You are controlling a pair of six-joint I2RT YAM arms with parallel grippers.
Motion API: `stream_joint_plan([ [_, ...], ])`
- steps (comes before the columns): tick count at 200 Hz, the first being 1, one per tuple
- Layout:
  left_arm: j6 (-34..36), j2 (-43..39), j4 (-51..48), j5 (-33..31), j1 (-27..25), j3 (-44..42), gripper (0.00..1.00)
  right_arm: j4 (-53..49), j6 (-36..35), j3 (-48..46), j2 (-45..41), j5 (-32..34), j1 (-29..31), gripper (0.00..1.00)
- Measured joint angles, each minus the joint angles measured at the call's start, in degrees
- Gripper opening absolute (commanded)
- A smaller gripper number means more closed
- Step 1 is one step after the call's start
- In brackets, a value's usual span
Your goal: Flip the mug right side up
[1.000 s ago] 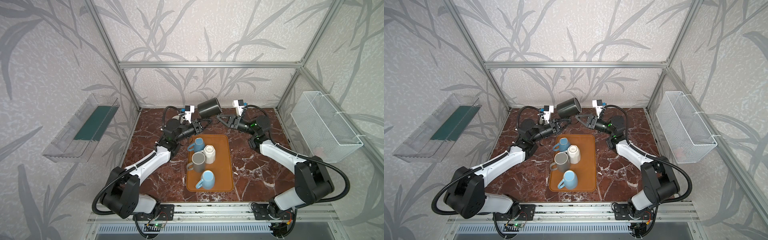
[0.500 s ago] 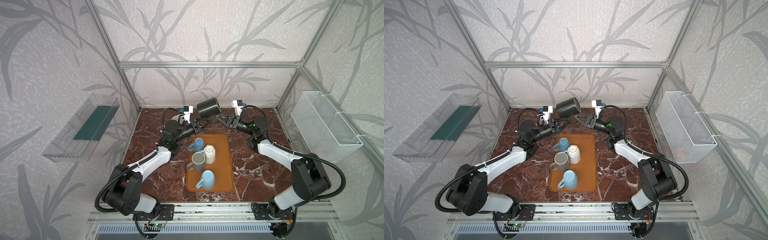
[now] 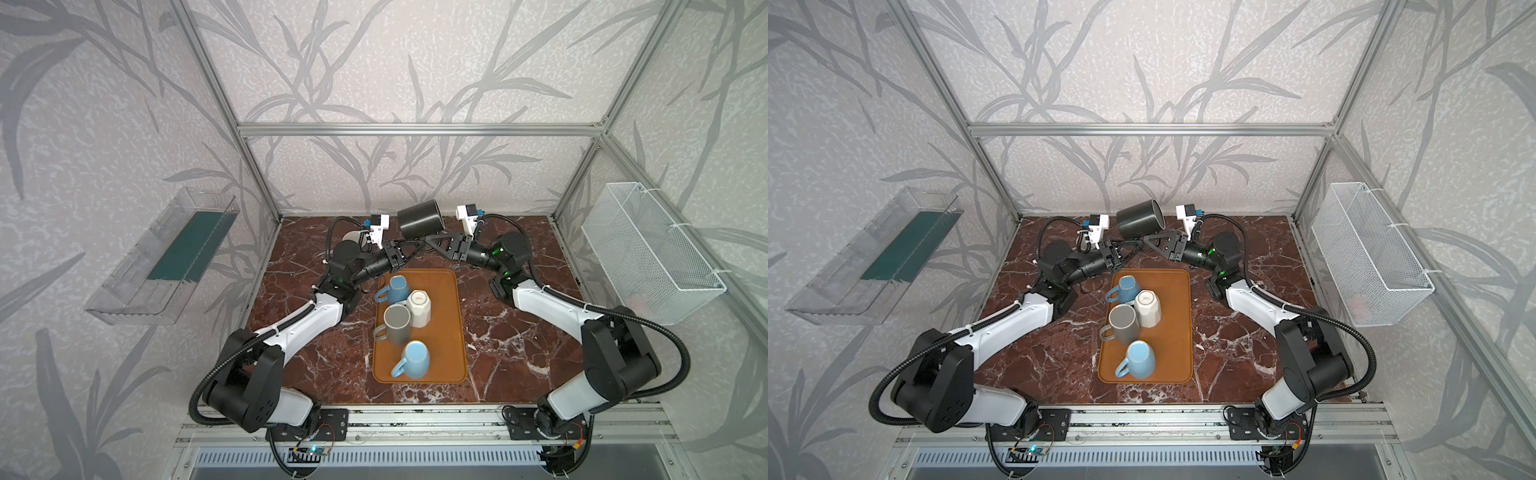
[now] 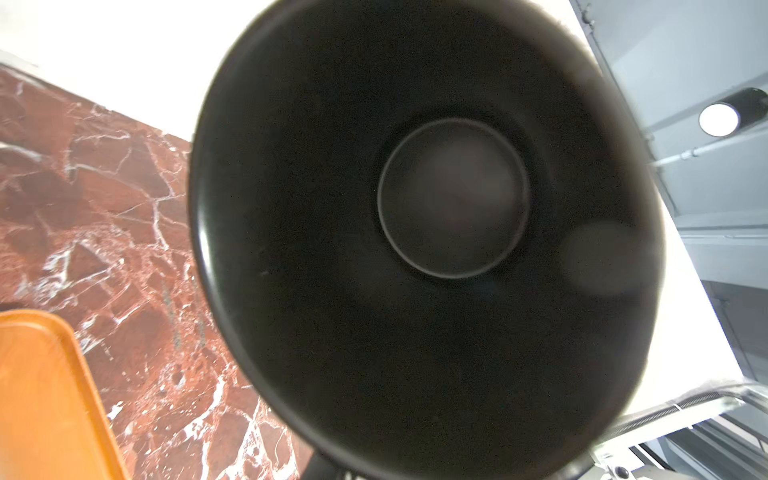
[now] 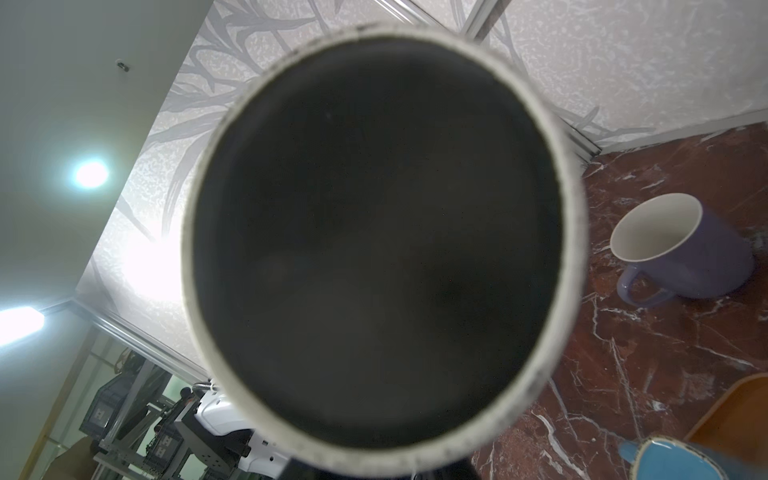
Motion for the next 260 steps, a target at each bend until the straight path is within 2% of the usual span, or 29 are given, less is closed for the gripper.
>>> stream_joint_plan([
  [57, 5.27, -3.80, -9.14, -0.28, -0.02, 0.00, 0.00, -9.55, -5.53, 0.00, -4.22, 0.70, -0.39, 0.33],
  [99, 8.68, -5.33, -13.75, -0.59, 0.00, 0.02, 0.00, -13.40, -7.02, 0.00, -4.83, 0.61, -0.70, 0.22],
  [145, 8.68, -5.33, -14.53, -0.63, 0.00, 0.02, 0.00, -14.16, -7.80, 0.00, -4.57, -0.72, -0.70, 0.10],
  [177, 8.68, -5.33, -14.97, -0.66, 0.00, 0.02, 0.00, -14.14, -7.74, 0.00, -4.31, -1.57, -0.72, 0.05],
  [220, 8.59, -5.35, -14.78, -0.90, 0.02, 0.02, 0.12, -12.61, -7.06, 0.00, -3.76, -2.16, -0.72, 0.00],
  [260, 8.35, -5.38, -13.40, -0.94, 0.04, 0.02, 0.17, -10.03, -5.46, 0.00, -3.41, -2.19, -0.72, 0.00],
])
